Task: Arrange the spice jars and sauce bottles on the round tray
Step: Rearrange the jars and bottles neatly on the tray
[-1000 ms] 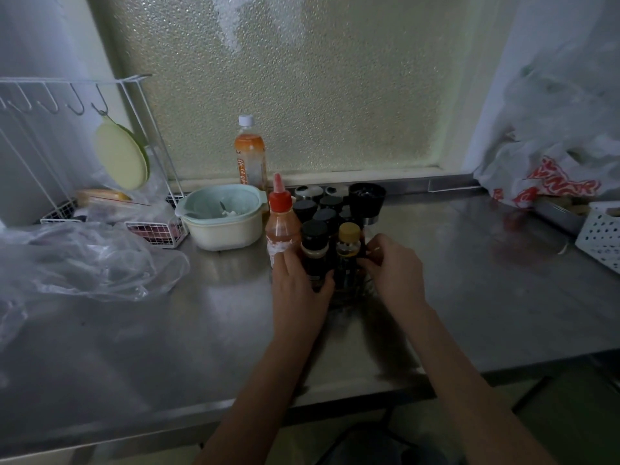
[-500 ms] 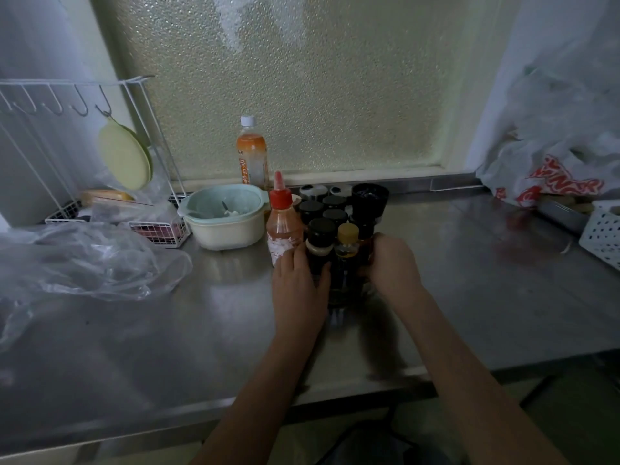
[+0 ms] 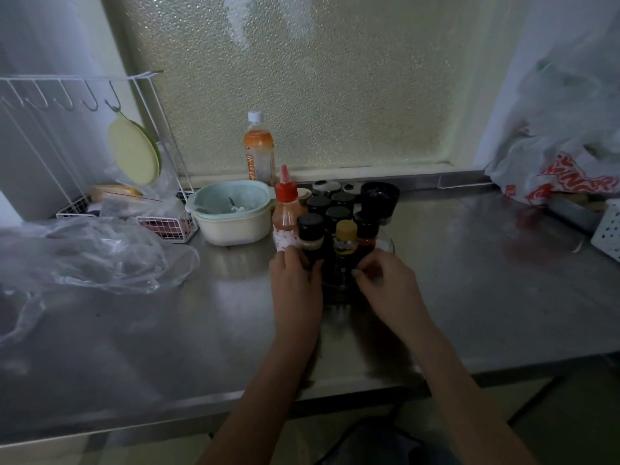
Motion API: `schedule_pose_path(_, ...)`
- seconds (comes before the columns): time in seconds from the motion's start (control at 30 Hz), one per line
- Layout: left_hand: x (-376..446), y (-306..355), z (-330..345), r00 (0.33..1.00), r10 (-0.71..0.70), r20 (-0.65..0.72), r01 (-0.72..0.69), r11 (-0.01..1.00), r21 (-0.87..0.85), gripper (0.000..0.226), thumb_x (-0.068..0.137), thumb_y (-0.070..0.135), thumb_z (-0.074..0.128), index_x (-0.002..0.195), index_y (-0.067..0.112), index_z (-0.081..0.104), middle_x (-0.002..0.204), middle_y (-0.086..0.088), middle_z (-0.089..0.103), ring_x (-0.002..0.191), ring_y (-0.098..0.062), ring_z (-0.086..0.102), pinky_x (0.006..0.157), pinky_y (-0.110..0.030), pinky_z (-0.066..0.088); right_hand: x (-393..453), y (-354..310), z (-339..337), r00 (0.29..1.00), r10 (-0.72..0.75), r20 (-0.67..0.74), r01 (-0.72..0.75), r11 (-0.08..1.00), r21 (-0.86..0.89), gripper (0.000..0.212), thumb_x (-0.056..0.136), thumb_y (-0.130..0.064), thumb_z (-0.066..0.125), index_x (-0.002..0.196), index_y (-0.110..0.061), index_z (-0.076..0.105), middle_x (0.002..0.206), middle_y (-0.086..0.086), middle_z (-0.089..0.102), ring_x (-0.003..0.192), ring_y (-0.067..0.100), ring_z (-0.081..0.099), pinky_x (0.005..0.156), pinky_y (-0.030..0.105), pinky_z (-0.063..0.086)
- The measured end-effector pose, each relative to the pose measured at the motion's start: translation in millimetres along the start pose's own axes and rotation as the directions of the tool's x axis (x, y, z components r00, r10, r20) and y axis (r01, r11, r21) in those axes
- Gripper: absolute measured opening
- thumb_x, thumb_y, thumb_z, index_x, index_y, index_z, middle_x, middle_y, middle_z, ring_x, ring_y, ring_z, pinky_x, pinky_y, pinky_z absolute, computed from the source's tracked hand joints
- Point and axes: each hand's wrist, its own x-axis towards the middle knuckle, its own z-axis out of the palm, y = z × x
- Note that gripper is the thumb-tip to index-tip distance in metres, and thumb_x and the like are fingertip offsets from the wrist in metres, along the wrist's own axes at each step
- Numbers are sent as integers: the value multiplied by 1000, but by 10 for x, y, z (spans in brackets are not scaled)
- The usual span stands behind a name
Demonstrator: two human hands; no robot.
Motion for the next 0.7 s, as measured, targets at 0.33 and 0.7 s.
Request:
schedule_pose_path(0.33,38,-26,-2,993,-52,110,51,999,12,5,84,4,55,88,7,54,84,-4,52,83,-23,52,66,-30,36,-8,-202,188,992,59,-113,-81,975,-205,24,83,-42,65,74,-23,52,69,-7,55,73,19,59,66,31,43)
schedule_pose_path(0.7,48,-17,-44,960,-267,-89,267,964,-15,23,78,6,61,97,3,48,104,-14,50,95,-27,46,72,-26,30,-66,-174,315,982,98,-162,-124,980,-157,28,79,-49,65,71,-25,51,72,-9,57,82,16,55,78,36,35)
